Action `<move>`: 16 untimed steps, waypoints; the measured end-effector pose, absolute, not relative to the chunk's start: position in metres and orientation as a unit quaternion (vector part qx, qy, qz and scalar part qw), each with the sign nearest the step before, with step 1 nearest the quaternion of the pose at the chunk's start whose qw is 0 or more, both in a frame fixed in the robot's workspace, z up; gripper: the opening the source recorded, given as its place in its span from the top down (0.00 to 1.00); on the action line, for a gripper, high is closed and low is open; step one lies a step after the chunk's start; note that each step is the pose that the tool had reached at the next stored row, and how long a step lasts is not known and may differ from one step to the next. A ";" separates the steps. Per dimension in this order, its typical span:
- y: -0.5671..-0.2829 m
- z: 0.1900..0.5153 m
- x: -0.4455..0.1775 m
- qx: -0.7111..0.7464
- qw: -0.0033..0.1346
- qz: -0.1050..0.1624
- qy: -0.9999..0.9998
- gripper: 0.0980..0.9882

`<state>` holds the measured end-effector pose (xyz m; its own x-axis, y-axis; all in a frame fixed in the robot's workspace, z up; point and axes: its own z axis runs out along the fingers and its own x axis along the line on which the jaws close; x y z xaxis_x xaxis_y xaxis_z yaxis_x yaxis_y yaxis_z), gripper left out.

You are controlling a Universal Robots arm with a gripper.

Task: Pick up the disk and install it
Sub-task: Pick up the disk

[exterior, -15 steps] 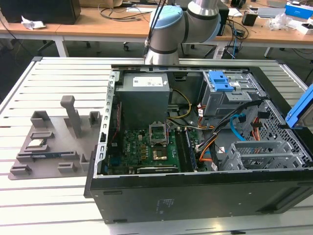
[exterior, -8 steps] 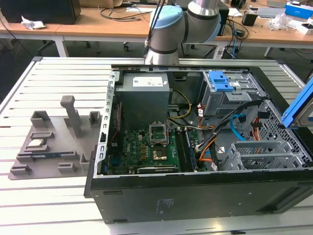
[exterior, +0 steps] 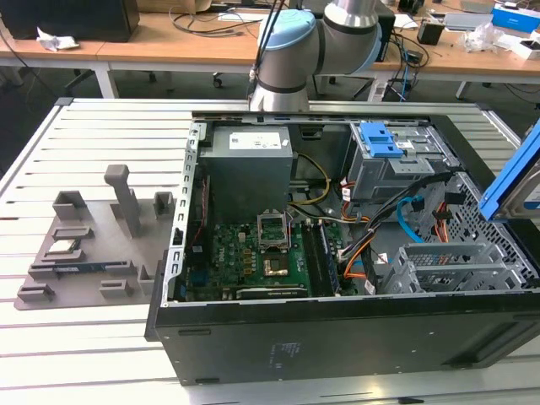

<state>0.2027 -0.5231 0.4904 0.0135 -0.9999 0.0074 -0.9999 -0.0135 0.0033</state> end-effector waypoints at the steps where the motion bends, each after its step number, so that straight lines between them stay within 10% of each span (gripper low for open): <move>1: -0.523 0.490 0.202 0.712 0.004 0.001 -0.702 0.70; 16: -0.523 0.490 0.179 0.712 0.004 0.001 -0.702 0.70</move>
